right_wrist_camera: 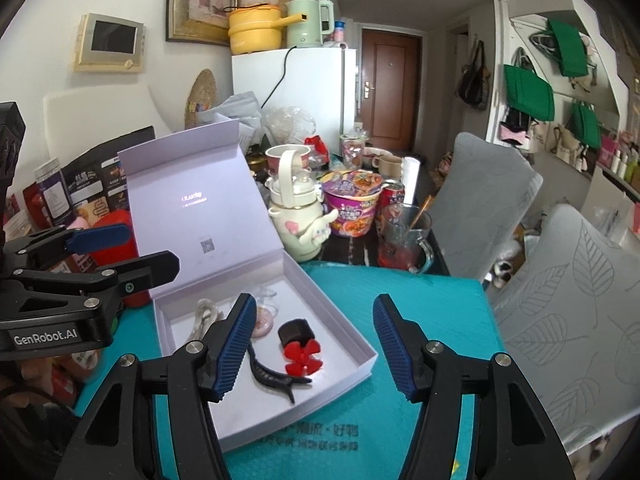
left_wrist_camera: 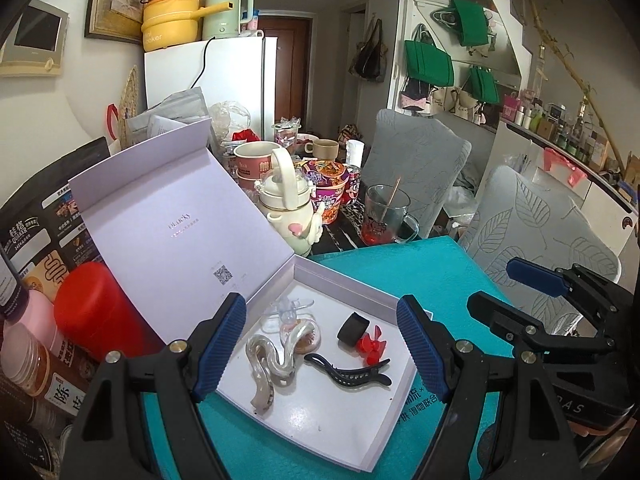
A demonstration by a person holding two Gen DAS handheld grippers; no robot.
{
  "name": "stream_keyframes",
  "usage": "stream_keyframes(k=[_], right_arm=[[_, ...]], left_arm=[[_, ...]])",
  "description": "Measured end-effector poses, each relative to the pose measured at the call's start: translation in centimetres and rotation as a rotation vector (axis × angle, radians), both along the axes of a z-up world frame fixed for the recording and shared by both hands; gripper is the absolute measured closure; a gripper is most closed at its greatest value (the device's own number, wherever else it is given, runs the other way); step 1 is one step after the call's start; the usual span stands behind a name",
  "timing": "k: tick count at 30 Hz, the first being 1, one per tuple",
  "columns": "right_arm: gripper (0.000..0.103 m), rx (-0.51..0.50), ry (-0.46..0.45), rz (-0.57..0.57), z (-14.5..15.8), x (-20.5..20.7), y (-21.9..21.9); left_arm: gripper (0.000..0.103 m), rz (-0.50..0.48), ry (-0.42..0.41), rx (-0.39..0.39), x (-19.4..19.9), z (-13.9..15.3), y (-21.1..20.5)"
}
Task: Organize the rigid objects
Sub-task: 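Withdraw both grippers from the box back over the mat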
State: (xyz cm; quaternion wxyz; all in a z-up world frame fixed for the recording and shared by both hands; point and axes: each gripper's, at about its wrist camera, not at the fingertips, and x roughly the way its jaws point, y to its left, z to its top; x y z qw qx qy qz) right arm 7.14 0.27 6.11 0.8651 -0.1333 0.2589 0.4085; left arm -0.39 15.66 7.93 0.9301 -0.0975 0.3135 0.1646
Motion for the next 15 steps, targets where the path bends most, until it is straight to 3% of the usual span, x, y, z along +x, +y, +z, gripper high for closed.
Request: stream_keyframes(k=[9,15], right_arm=[[0.026,0.041,-0.018,-0.046,1.1,-2.5,-4.2],[0.017,0.051,-0.042,-0.088,2.0,-4.0,-7.3]], left_arm=[[0.025,0.010,0.034,0.021,-1.8,0.7,-3.2],[0.025,-0.026,0.002,0.032,-3.5,1.6,-5.9]])
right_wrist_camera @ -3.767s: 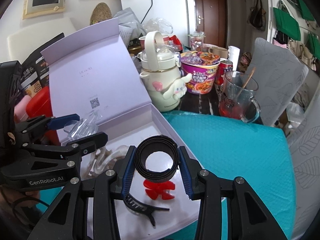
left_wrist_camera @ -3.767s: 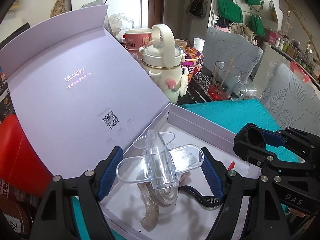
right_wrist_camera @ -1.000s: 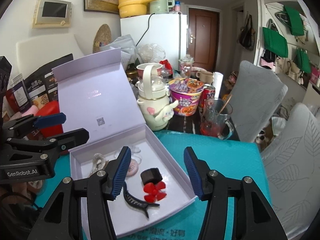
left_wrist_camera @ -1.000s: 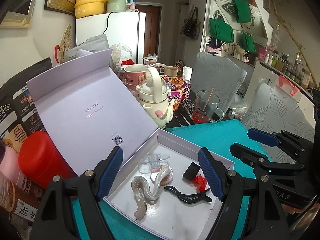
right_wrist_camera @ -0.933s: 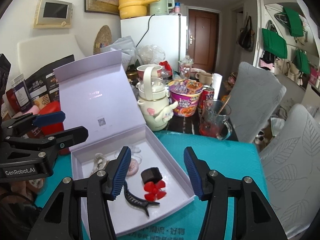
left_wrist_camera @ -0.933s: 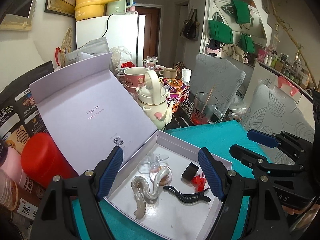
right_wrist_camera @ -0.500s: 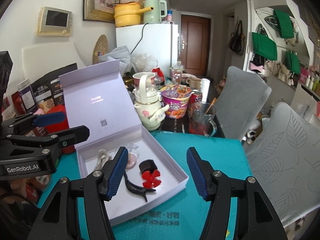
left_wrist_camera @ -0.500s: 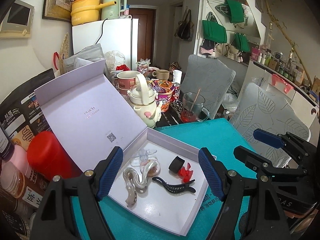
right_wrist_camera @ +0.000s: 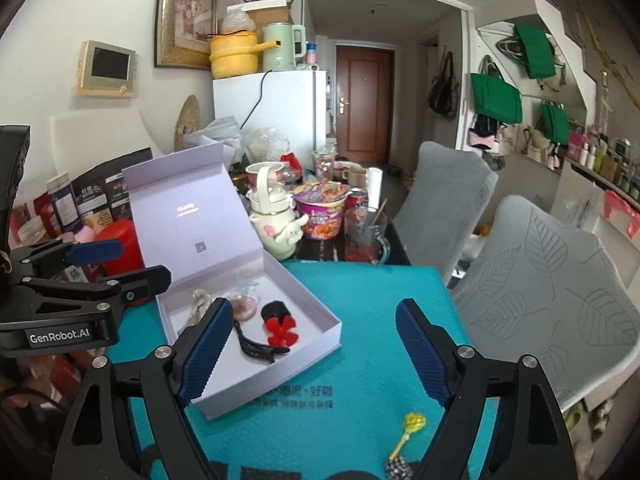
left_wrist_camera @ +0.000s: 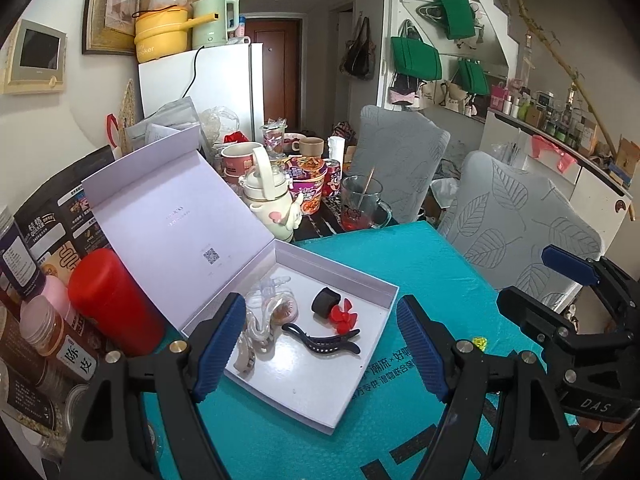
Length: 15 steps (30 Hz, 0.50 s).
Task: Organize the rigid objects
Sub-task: 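Withdraw both grippers from the box back over the mat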
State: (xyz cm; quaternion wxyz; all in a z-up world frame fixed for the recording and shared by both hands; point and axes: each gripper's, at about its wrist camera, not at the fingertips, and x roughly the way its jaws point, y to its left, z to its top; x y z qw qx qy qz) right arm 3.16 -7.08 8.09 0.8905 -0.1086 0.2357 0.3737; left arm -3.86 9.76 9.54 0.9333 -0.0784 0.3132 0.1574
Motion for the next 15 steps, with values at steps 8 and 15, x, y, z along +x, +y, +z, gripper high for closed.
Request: stream_keyframes(k=[8,15], right_arm=[[0.015,0.005,-0.021,-0.034,0.3,-2.0,-4.0],[0.015,0.002,-0.006,-0.065,-0.9,-2.8,-7.1]], left_arm=[[0.025,-0.058,-0.021,0.025,-1.4,0.4,-3.7],[0.025,-0.139,-0.017,0.012,-1.9,-0.8,-6.9]])
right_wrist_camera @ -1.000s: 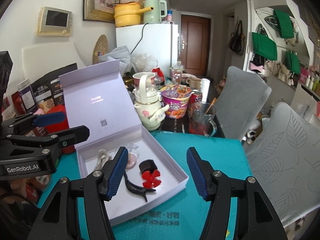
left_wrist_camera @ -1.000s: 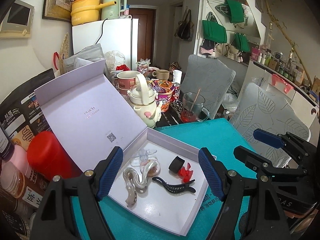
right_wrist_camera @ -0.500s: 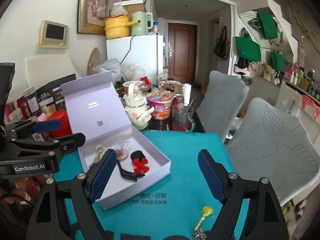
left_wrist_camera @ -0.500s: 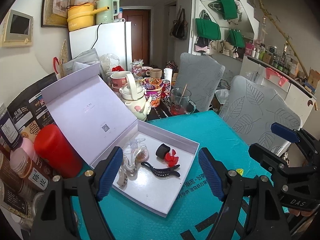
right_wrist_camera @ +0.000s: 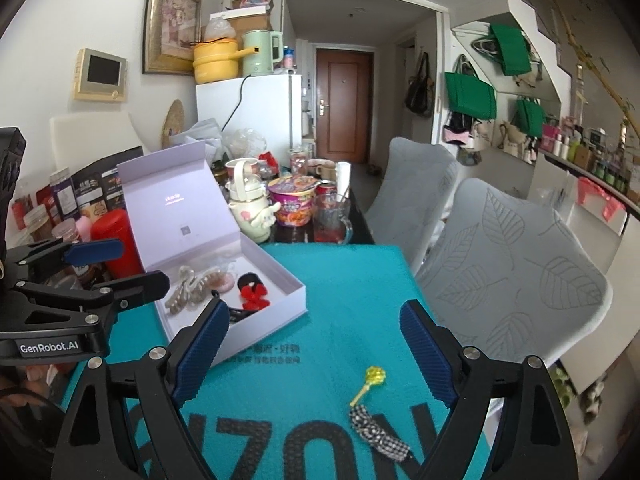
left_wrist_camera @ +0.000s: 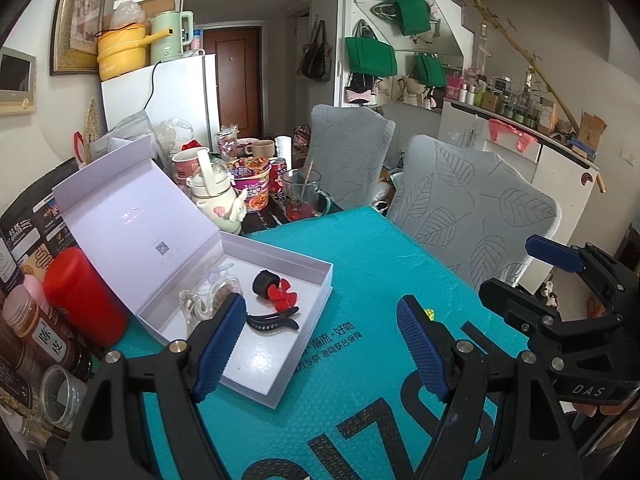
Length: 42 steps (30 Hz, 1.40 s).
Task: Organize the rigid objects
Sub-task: 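Withdraw both grippers from the box back over the mat, then grasp the checkered scrunchie with the left gripper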
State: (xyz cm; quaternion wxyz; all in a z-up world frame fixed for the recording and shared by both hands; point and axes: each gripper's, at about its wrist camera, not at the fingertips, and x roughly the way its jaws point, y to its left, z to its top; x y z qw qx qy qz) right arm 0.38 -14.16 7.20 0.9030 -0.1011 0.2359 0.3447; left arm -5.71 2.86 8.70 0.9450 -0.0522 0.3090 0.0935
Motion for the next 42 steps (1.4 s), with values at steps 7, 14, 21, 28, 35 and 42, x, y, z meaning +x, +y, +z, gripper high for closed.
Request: stream_keyframes(k=[7,14,21,28,35,42], right_arm=[[0.015,-0.013,0.044,-0.023,-2.1,0.2,-2.2],[0.015,-0.036,0.098,-0.063,-4.9,1.3,-4.1],[0.015,-0.064,0.135,-0.100,-7.6,2.5,-6.2],[0.015,-0.099,0.155,-0.143,-9.8,4.1,-8.3],[0.015,-0.105,0.201,-0.184,-11.6,5.6,-10.4],[0.015,-0.099,0.225,-0.252,-12.5,7.0,-13.1]], left_arm=[[0.025,-0.039,0.042,-0.028,0.4,-2.1,-2.2],[0.025,-0.082,0.070,-0.060,1.1,-4.6,-4.0],[0.025,-0.106,0.128,-0.090,2.8,-7.6,-6.0],[0.025,-0.130,0.190,-0.105,4.9,-10.7,-8.5],[0.025,-0.145,0.231,-0.170,7.0,-13.0,-10.4],[0.025,-0.161,0.252,-0.186,9.2,-14.6,-12.6]])
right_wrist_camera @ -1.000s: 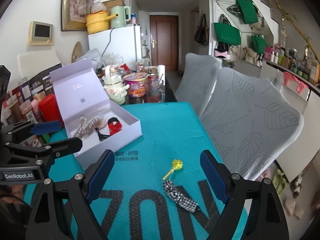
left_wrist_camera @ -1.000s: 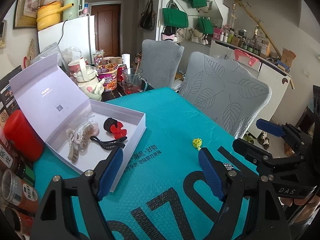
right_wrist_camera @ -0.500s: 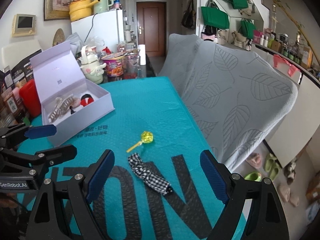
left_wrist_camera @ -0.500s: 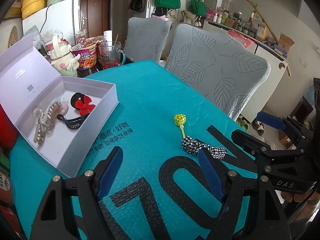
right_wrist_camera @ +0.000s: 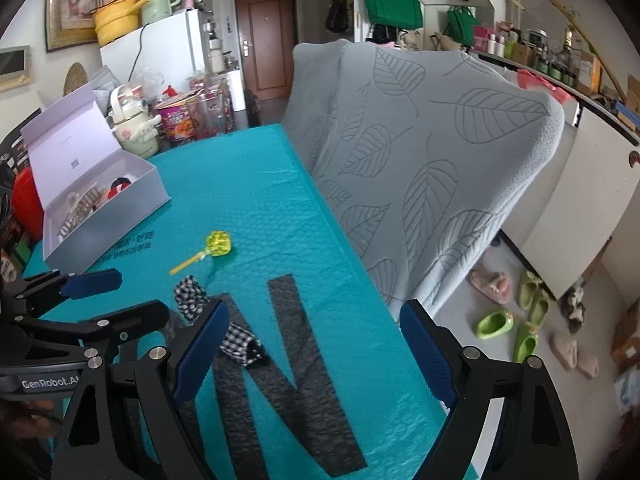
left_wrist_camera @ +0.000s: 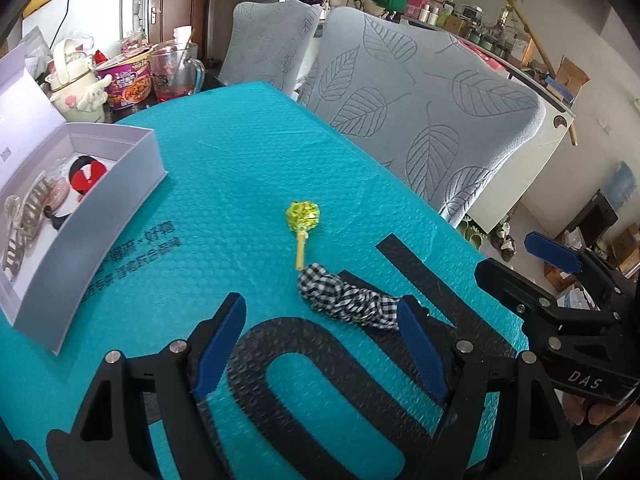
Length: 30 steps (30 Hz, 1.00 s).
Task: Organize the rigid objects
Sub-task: 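Grasp the checkered scrunchie with the left gripper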
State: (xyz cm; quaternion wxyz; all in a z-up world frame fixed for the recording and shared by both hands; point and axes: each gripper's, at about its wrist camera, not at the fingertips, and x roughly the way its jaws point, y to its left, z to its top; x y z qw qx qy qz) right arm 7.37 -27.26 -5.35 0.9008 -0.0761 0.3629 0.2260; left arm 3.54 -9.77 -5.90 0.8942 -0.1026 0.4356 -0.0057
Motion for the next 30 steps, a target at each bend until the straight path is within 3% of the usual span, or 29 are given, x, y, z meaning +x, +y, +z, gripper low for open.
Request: stream_keyframes(k=[6,10,13,15,18,30], right_arm=[[0.015,0.013,0.034,-0.068,-0.9,1.3,-1.9],[0.015,0.010,0.043,-0.112,-1.2,1.8,-2.8],[0.015,0.005,0.052,-0.129,-1.4,2.1,-3.1],[0.015,0.000,0.056,-0.133,-1.5,2.2,-2.9],[0.015,-0.003,0.064,-0.127,-1.6,2.4,-2.2],[0.015,-0.004,0.069,-0.014,-1.6,2.3,2.7]], left_arm=[[0.025,-0.017,0.033,-0.008,1.9,-1.3,-1.8],[0.025,-0.014,0.116,-0.058,3.2,-3.2,-1.7],[0.026,-0.002,0.094,-0.068,3.2,-3.1,-1.4],[0.051,-0.012,0.089,-0.060,3.1,-3.2,-1.1],[0.060,-0.020,0.086,-0.068,2.7,-3.1,-0.3],[0.068,0.065,0.054,0.003,-0.7,-2.4,5.6]])
